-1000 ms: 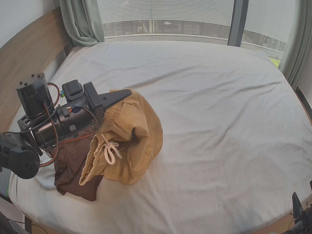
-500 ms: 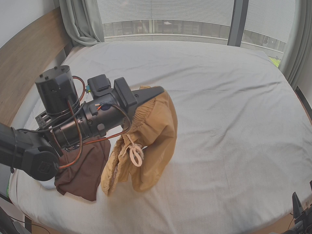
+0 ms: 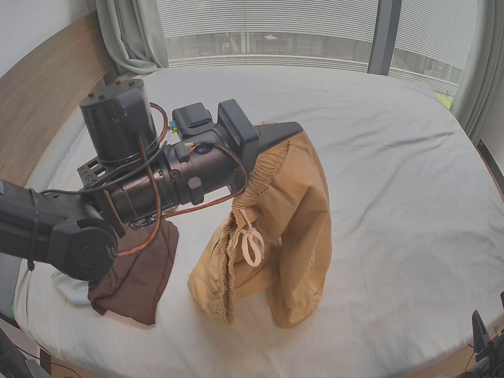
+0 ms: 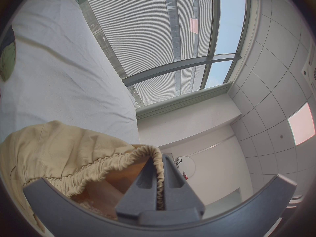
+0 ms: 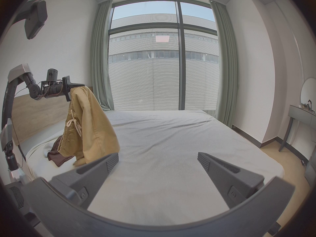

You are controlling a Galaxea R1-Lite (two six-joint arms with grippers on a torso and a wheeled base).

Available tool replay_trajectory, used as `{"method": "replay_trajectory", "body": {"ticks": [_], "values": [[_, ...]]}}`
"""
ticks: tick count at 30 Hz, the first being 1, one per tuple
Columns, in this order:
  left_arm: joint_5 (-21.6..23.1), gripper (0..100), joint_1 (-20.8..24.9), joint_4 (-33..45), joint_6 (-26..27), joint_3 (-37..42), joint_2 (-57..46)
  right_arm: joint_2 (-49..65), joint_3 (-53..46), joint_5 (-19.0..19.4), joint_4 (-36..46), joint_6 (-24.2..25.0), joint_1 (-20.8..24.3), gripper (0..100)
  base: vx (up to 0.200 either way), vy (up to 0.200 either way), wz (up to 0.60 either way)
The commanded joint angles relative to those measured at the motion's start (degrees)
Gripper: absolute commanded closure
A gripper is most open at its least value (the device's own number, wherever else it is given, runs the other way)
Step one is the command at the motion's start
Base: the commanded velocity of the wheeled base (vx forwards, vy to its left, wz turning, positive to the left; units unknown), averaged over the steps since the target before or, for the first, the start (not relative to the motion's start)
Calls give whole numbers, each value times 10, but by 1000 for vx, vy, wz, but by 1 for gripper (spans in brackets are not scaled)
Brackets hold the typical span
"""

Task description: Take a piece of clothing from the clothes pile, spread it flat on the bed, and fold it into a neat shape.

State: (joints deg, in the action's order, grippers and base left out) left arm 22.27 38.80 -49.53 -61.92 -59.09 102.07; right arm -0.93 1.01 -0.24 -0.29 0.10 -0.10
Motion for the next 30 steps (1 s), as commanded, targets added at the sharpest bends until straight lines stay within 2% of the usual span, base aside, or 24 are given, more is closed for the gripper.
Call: {"method": "replay_trajectory", "body": {"ticks": [1,5,11,18,19,21,23,24,26,30], "values": [[-4,100,16,19,-39,-42,16,8,-10,0,-1,0,0,0,0,0,0],[-11,100,32,37,-84,-86,19,8,-10,0,-1,0,0,0,0,0,0],[-14,100,49,73,-88,-131,40,8,-10,0,-1,0,0,0,0,0,0],[-22,100,74,74,-124,-183,71,8,-10,0,-1,0,0,0,0,0,0],[-23,100,82,78,-146,-212,83,8,-10,0,-1,0,0,0,0,0,0],[-23,100,86,89,-159,-227,87,8,-10,0,-1,0,0,0,0,0,0],[-23,100,87,93,-162,-231,87,8,-10,0,-1,0,0,0,0,0,0],[-23,100,88,96,-196,-239,87,8,-10,0,0,0,0,0,0,0,0],[-25,100,82,95,-223,-238,88,8,-10,0,-1,0,0,0,0,0,0],[-40,100,45,92,-227,-222,95,8,-10,0,-1,0,0,0,0,0,0]]}}
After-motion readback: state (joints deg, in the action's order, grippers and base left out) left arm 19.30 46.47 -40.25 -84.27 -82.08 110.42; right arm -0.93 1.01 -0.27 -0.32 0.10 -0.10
